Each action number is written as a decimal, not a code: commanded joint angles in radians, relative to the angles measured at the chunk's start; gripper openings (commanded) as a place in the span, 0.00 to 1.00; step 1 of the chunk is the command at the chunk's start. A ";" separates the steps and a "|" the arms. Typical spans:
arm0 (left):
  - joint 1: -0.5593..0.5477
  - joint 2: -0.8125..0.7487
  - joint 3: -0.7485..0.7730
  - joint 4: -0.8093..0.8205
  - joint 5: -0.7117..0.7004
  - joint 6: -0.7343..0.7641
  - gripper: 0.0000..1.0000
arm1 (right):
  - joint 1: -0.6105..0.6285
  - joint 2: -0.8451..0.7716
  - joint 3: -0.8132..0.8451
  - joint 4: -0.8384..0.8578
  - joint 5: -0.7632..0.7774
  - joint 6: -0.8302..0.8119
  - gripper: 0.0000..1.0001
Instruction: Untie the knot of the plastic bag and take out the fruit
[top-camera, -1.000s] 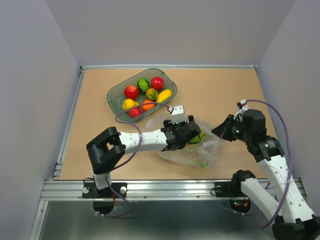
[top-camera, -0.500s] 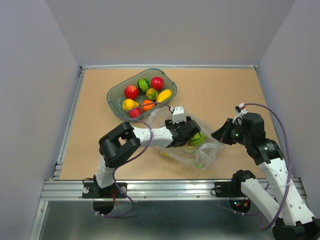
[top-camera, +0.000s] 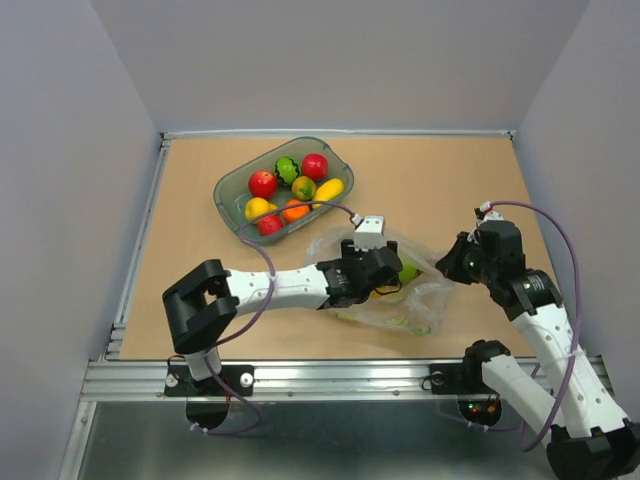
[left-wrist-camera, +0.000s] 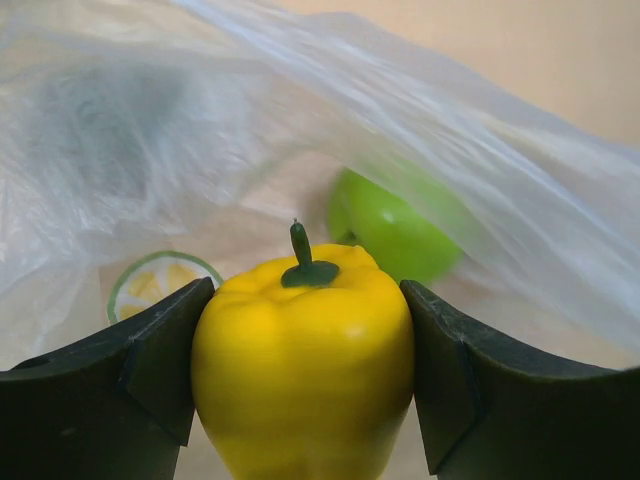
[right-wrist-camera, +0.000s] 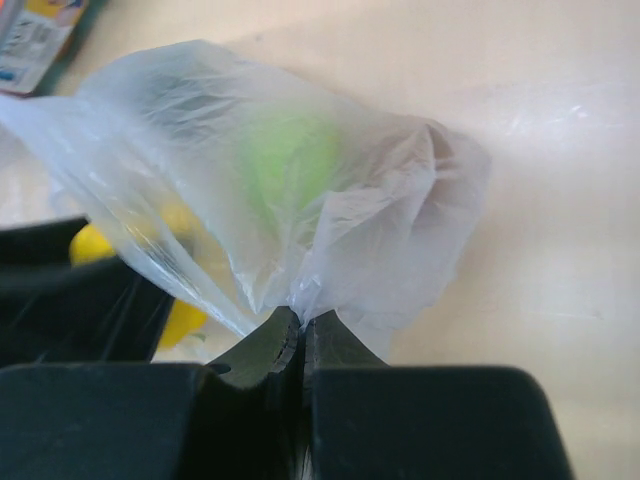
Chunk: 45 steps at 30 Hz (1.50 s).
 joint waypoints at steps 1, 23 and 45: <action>-0.041 -0.160 -0.051 0.129 0.110 0.182 0.20 | 0.006 0.034 0.079 0.008 0.134 -0.046 0.00; 0.614 -0.536 0.043 -0.027 0.385 0.356 0.22 | 0.006 -0.035 0.059 -0.003 0.169 0.022 0.01; 0.943 -0.045 0.162 0.106 0.090 0.723 0.87 | 0.006 -0.083 0.101 -0.096 0.097 0.080 0.01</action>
